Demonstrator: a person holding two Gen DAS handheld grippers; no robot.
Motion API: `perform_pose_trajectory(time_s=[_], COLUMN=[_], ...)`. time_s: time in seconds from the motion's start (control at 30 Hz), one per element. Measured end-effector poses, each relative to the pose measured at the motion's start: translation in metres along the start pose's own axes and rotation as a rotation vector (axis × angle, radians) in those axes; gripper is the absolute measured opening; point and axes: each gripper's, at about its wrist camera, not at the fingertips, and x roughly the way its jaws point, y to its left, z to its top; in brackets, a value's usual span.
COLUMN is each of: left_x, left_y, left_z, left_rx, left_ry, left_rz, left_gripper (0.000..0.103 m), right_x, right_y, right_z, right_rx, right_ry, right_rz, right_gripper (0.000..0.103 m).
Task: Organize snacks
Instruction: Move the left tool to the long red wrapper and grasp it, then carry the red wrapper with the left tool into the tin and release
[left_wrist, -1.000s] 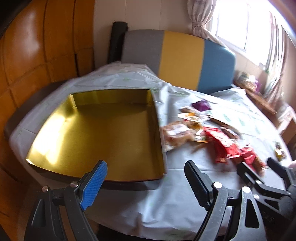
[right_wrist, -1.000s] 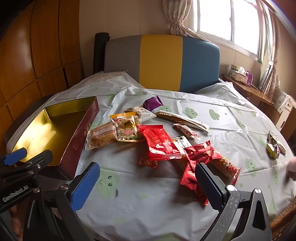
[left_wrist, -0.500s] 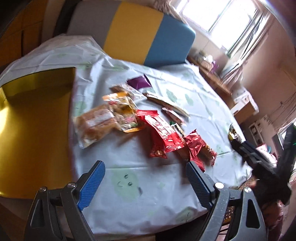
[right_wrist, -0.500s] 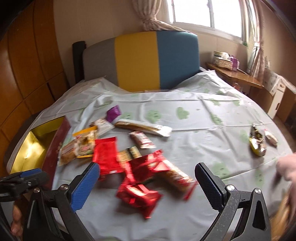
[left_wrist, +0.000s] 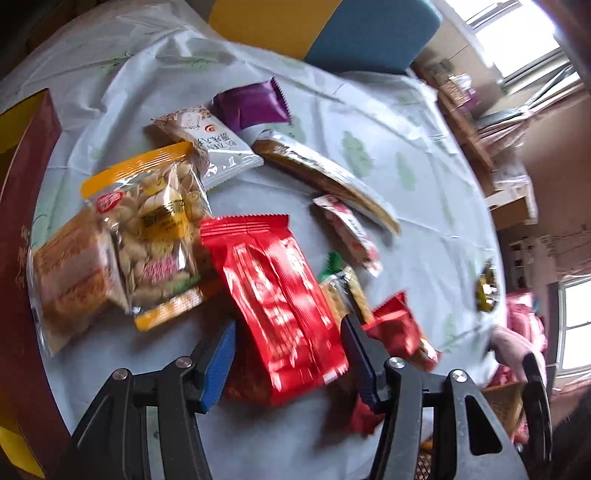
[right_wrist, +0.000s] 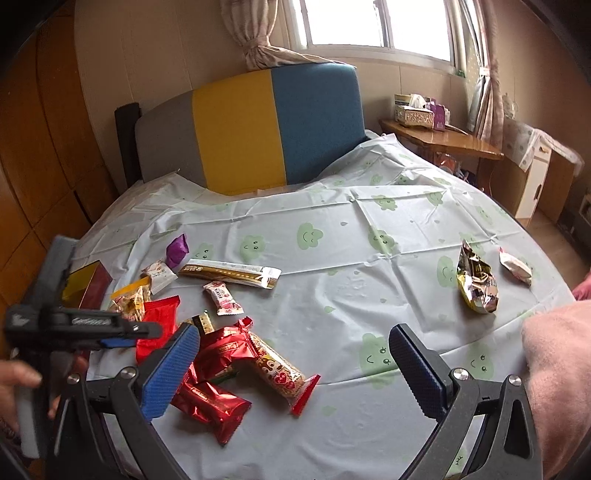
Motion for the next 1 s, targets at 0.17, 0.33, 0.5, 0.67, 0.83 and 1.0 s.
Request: perform_pose_trajectory(time_s=[0.17, 0.33, 0.5, 0.67, 0.83, 1.0], left_x=[0.017, 0.011, -0.013, -0.034, -0.057, -0.088], left_y=[-0.004, -0.005, 0.006, 0.018, 0.019, 0.039], left_z=[0.012, 0.005, -0.012, -0.024, -0.033, -0.048], left_rx=[-0.012, 0.058, 0.118, 0.152, 0.195, 0.216], left_ry=[0.038, -0.04, -0.125, -0.194, -0.224, -0.251], left_rz=[0.053, 0.058, 0.001, -0.074, -0.134, -0.164], left_gripper=[0.056, 0.035, 0.033, 0.032, 0.032, 0.032], right_x=[0.001, 0.008, 0.033, 0.057, 0.058, 0.064], right_y=[-0.004, -0.006, -0.003, 0.017, 0.055, 0.087], right_z=[0.003, 0.0, -0.021, -0.057, -0.072, -0.078], right_rx=[0.036, 0.073, 0.126, 0.111, -0.056, -0.308], right_ry=[-0.003, 0.035, 0.161, 0.279, 0.255, 0.225], right_rz=[0.053, 0.079, 0.145, 0.235, 0.256, 0.172], right_gripper=[0.103, 0.103, 0.088, 0.071, 0.091, 0.095])
